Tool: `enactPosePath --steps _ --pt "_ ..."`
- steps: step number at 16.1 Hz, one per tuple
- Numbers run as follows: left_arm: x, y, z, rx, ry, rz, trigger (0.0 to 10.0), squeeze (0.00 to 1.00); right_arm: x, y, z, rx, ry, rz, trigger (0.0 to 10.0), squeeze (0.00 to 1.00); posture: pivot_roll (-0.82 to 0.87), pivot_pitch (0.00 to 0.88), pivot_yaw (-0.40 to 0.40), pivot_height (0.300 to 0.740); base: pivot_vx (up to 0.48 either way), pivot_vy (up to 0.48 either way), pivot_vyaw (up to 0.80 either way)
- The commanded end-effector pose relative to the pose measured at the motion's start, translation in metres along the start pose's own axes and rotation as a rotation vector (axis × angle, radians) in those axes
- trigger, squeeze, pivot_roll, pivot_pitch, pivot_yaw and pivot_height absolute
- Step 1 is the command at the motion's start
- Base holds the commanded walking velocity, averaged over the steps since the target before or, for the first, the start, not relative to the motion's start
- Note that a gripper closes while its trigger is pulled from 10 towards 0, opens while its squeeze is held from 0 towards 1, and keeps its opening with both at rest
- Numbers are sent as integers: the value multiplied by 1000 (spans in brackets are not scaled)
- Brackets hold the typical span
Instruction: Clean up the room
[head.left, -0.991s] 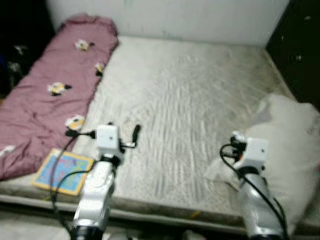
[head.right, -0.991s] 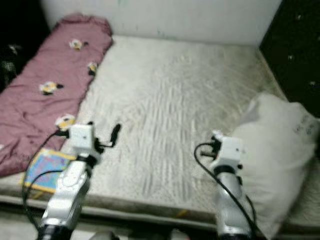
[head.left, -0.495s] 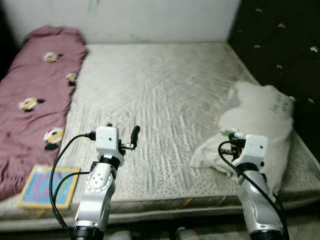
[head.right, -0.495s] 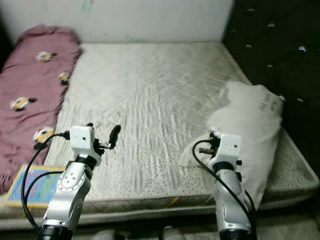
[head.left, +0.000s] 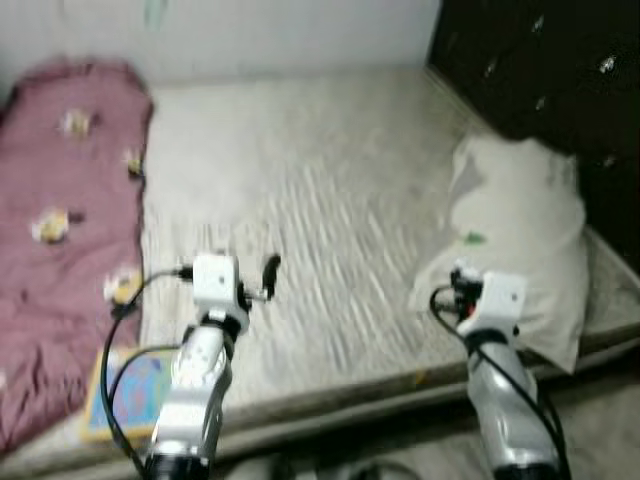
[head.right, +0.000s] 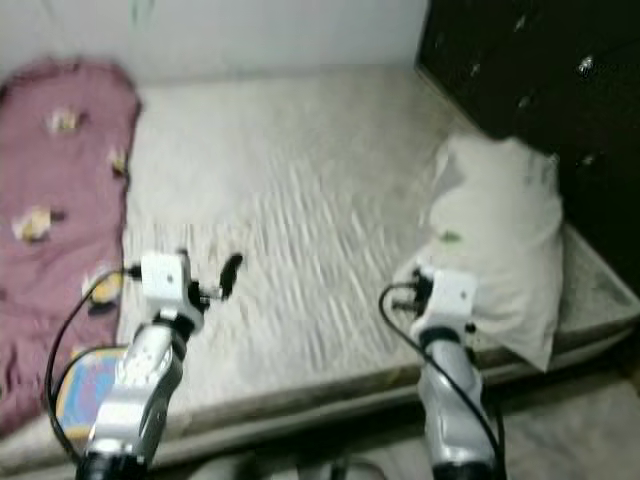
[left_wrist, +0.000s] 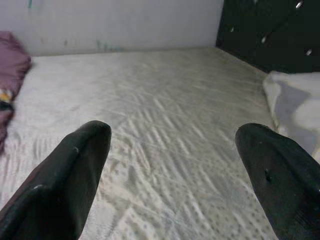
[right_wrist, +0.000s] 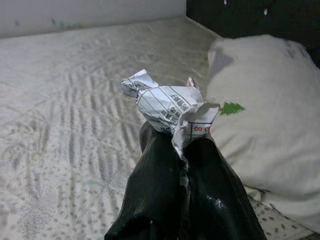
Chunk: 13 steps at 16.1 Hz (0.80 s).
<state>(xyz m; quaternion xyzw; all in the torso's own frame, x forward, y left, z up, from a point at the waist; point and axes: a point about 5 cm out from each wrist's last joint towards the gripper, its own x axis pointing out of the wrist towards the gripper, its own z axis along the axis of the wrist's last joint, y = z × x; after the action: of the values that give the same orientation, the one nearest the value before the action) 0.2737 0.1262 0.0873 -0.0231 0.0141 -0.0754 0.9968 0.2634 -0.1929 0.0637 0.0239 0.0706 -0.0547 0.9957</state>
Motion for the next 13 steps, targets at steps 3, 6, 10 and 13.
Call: enactPosePath --steps 3,6,10,13 --pt "-2 6 -1 1 7 19 10000 0 0 3 1 -3 -5 19 10000 0 -31 50 -16 740 0 480 0" --pt "-2 6 -2 6 4 24 10000 0 1 3 0 -5 -2 24 10000 0 -28 48 -17 740 0 480 0" --pt "-2 6 -1 20 -7 38 10000 0 -1 5 -1 -9 2 41 10000 0 -27 44 -28 740 0 440 0" --pt "-3 5 -3 22 1 31 10000 0 -2 7 0 -34 -13 51 10000 0 -28 54 -24 740 0 160 533"
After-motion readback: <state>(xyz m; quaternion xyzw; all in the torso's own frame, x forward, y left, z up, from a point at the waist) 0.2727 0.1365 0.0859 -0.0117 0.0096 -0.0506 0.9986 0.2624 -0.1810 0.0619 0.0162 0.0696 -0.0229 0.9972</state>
